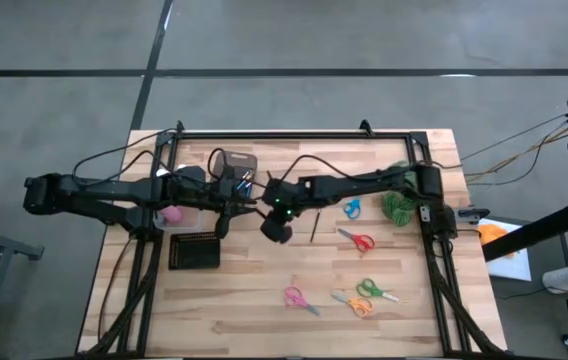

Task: Pick & Place Paint Supplies
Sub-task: Put the black brush into the black bin

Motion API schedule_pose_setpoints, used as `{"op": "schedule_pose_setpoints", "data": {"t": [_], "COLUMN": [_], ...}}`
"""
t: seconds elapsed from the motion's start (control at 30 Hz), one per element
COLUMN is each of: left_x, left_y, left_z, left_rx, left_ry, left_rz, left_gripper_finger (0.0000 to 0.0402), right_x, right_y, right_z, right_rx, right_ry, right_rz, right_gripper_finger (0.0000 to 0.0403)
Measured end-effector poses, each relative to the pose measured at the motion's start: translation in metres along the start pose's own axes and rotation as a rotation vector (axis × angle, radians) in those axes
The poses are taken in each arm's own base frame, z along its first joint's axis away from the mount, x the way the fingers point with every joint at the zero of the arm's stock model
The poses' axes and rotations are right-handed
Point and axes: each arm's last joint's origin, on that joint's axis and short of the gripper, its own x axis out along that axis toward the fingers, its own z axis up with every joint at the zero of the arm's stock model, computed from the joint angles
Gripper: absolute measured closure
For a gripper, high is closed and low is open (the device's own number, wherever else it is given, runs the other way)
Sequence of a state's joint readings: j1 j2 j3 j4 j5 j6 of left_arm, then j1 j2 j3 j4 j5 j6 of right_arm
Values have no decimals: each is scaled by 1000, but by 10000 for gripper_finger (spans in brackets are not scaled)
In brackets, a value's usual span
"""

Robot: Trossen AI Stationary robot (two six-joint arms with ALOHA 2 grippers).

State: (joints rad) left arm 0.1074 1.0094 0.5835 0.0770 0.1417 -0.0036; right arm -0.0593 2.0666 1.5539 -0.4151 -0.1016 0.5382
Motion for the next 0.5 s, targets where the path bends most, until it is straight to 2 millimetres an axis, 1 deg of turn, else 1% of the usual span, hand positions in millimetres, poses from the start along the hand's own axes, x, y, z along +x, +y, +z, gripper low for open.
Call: {"op": "schedule_pose_setpoints", "data": {"t": [0.13, 0.33, 0.5], "left_x": [0, 0, 0], "left_y": [0, 0, 0], "left_z": [0, 0, -2], "left_rx": [-5, -8, -10], "left_ry": [3, 2, 12], "left_rz": [1, 2, 2], "left_gripper_finger": [305, 305, 304], "right_x": [19, 38, 45], "right_y": [-4, -8, -10], "right_z": [2, 7, 9], "right_rx": [-2, 5, 6], "right_ry": [28, 67, 90], "right_rz": [1, 49, 40], "right_gripper_finger": [350, 350, 350]}}
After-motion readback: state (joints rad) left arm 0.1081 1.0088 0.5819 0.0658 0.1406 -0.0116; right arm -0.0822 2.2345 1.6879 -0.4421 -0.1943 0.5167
